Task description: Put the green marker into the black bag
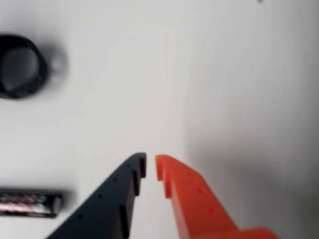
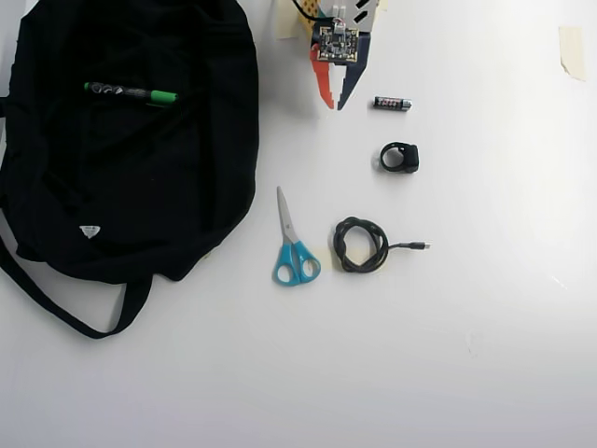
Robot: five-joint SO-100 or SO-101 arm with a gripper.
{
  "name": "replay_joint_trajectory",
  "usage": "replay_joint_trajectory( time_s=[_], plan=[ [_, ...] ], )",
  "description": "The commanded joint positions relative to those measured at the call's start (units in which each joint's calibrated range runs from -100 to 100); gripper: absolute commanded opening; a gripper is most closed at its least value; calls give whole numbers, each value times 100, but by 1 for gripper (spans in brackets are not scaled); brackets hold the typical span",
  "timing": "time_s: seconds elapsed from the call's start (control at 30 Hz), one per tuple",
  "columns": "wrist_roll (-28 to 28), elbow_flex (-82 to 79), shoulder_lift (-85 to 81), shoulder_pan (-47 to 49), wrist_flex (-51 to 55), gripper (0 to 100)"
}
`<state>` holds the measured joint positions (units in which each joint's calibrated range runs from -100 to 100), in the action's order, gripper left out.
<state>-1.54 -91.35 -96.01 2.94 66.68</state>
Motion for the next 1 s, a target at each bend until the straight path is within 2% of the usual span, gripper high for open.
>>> replay_joint_trajectory(
  time_s=[0.0, 0.1, 0.33, 0.97],
  plan=[
    [38, -290, -374, 13, 438, 2],
    [70, -326, -365, 20, 722, 2],
    [28, -793, -365, 5, 645, 2],
    [54, -802, -365, -17, 627, 2]
  ],
)
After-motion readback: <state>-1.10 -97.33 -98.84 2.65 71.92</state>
